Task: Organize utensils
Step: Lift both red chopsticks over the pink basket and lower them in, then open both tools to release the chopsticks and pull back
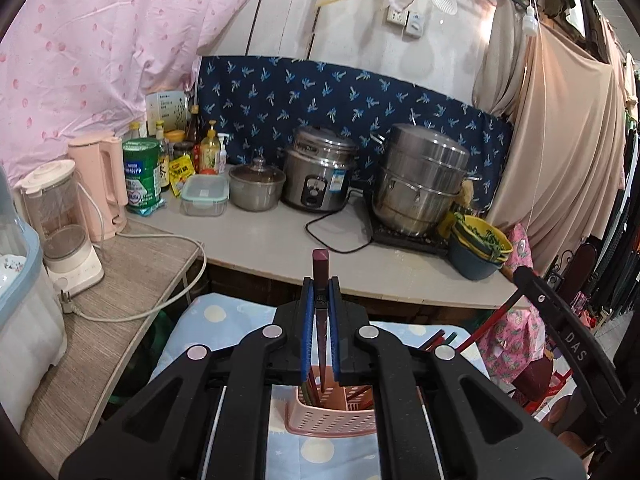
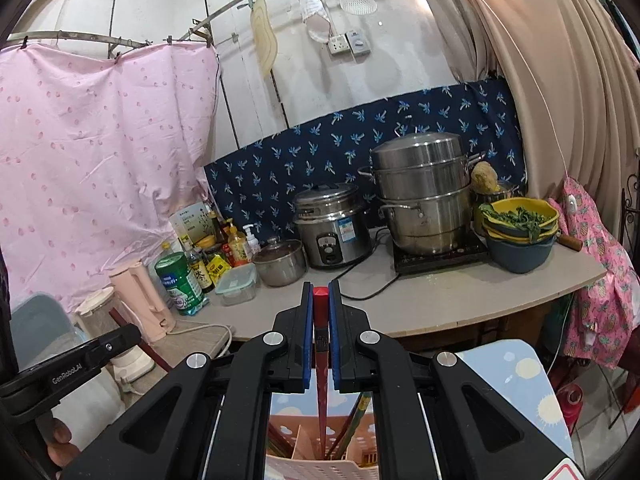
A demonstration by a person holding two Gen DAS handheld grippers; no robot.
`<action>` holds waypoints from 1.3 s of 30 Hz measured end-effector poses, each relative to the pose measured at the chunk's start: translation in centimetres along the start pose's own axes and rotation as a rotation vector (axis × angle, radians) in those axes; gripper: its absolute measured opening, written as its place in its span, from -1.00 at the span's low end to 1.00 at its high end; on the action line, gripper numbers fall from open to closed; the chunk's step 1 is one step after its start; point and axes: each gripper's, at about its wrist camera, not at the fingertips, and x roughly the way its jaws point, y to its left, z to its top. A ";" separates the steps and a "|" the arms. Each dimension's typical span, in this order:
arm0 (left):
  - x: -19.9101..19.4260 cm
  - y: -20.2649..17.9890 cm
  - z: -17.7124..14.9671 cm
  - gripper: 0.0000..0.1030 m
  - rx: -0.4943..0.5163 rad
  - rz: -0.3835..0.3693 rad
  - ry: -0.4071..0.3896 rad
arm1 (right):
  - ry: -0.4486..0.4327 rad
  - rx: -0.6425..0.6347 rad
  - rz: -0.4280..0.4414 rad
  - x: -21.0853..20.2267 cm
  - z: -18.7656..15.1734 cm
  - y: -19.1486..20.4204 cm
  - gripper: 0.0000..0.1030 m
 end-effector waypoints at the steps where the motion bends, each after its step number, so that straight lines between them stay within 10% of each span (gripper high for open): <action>1: 0.4 0.1 -0.2 -0.87 -0.002 0.000 0.010 | 0.016 0.010 0.002 0.5 -0.5 -0.3 -0.87; 17: 3.1 -0.2 -2.6 -0.85 0.022 0.039 0.064 | 0.129 0.017 -0.026 3.8 -4.6 -1.6 -0.70; 25: 2.1 -0.8 -3.4 -0.39 0.044 0.059 0.060 | 0.122 0.016 -0.027 1.9 -5.0 -1.8 -0.52; 39: -1.0 -1.7 -6.1 -0.35 0.077 0.089 0.081 | 0.145 -0.016 -0.041 -3.3 -7.2 -1.1 -0.29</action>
